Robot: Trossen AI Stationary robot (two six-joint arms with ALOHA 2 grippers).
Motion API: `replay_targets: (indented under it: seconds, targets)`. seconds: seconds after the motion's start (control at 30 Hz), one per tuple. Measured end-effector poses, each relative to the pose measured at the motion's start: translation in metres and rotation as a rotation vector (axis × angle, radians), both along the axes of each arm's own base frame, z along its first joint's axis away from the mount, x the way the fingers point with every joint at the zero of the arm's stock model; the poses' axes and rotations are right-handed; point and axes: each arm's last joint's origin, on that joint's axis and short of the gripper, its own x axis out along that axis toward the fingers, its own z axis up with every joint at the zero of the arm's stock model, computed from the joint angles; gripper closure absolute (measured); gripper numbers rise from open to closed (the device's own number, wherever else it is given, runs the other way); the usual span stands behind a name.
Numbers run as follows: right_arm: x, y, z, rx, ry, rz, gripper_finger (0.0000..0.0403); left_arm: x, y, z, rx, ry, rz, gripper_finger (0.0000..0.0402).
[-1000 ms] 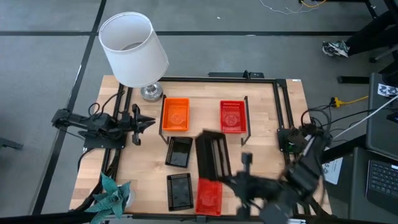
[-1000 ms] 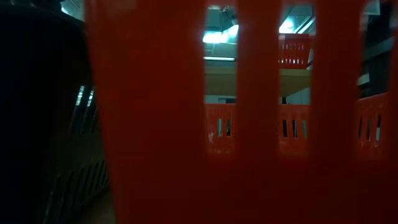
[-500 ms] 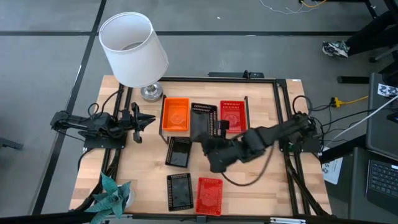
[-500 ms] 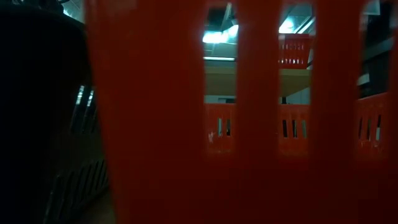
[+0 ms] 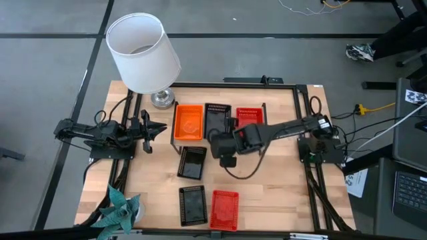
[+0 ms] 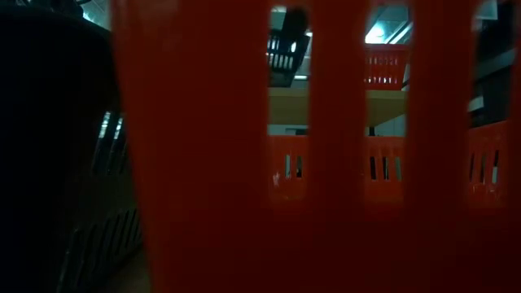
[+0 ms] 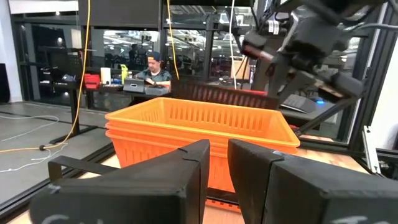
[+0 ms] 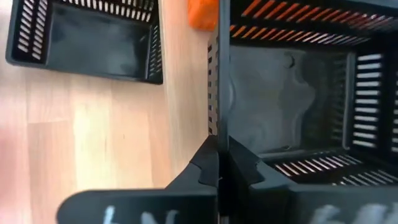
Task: Stack baskets on shelf by color
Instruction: Put the bottom right black bin on the shelf
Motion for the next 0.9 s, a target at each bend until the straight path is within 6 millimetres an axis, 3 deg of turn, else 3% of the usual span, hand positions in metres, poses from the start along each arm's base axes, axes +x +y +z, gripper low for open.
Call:
replay_targets:
  seconds: [0.2,0.6,0.9]
  targets:
    - [0.004,-0.023,-0.012,0.091,0.044,-0.028,0.0403,0.0,0.0,0.0,0.0,0.0,0.0,0.0351]
    - [0.005,-0.029,-0.011,0.103,0.046,-0.016,0.0401,0.0,0.0,0.0,0.0,0.0,0.0,0.0351]
    - [0.006,-0.035,-0.012,0.111,0.048,-0.029,0.0373,0.0,0.0,0.0,0.0,0.0,0.0,0.0351]
